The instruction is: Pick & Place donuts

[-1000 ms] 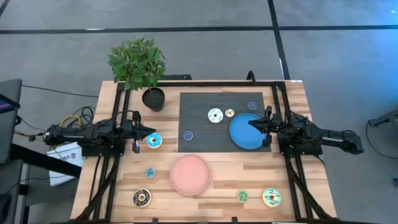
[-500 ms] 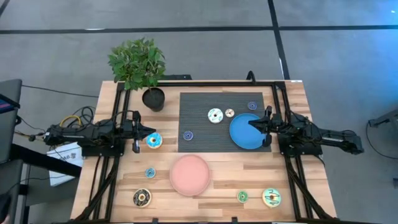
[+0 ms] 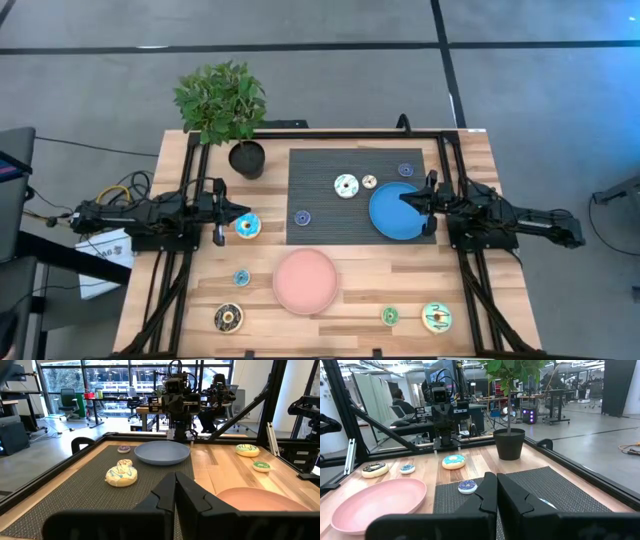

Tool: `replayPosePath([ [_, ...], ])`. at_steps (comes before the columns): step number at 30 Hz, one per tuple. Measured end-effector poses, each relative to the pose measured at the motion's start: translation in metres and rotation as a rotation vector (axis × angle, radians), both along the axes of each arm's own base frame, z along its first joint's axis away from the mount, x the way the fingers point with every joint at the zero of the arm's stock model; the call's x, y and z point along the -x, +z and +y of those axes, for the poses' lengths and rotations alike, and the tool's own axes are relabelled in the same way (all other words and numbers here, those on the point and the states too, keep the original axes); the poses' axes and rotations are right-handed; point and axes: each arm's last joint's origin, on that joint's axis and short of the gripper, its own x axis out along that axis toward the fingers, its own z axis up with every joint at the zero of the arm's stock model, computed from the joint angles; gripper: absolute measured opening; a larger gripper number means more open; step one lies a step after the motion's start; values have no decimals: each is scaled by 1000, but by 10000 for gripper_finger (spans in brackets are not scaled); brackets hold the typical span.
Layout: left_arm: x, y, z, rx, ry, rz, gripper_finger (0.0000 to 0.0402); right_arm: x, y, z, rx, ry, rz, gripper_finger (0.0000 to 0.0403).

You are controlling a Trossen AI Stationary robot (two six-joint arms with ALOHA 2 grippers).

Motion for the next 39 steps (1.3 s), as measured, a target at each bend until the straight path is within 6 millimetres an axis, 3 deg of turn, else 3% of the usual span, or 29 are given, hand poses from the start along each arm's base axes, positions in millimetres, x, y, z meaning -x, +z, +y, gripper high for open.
replayPosePath([
  [19,0,0,0,5,1,-5,0,0,0,0,0,0,0,0],
  [27,0,1,0,184,-10,-30,0,0,0,0,0,0,0,0],
  [32,0,2,0,204,-12,-38,0,0,0,0,0,0,0,0],
  [39,0,-1,-5,228,-165,7,0,0,0,0,0,0,0,0],
])
